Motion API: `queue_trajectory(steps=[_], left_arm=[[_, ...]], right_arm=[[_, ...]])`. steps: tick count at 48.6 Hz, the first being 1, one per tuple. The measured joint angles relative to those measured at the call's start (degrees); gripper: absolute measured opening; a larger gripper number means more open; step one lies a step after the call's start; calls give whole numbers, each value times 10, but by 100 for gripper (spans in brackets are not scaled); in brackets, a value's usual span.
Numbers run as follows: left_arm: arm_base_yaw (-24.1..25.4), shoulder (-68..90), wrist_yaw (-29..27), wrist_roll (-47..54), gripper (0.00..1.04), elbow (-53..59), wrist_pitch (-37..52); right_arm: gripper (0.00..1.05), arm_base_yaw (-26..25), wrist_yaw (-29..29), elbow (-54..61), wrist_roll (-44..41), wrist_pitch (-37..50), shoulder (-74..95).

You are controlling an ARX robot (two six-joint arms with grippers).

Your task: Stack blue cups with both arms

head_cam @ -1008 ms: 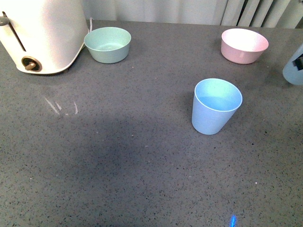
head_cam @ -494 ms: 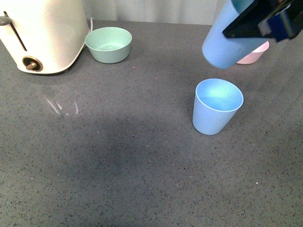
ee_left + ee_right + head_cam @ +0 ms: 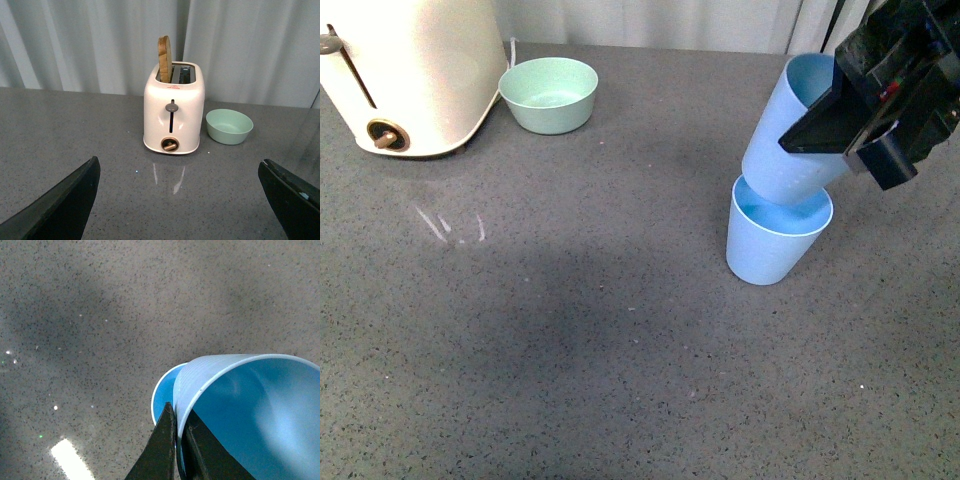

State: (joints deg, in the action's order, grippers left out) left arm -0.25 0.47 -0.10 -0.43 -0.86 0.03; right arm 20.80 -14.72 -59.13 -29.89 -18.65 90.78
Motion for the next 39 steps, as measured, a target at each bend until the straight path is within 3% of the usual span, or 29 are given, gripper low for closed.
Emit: queue_trajectory(steps=[13, 26, 39], left_arm=[[0, 0, 0, 0, 96, 0, 0], [0, 0, 0, 0, 96, 0, 0], [0, 0, 0, 0, 96, 0, 0]], right_arm=[[2, 2, 11, 14, -8, -5, 12], [42, -12, -5, 15, 13, 19, 5], [81, -78, -26, 68, 107, 142, -117]])
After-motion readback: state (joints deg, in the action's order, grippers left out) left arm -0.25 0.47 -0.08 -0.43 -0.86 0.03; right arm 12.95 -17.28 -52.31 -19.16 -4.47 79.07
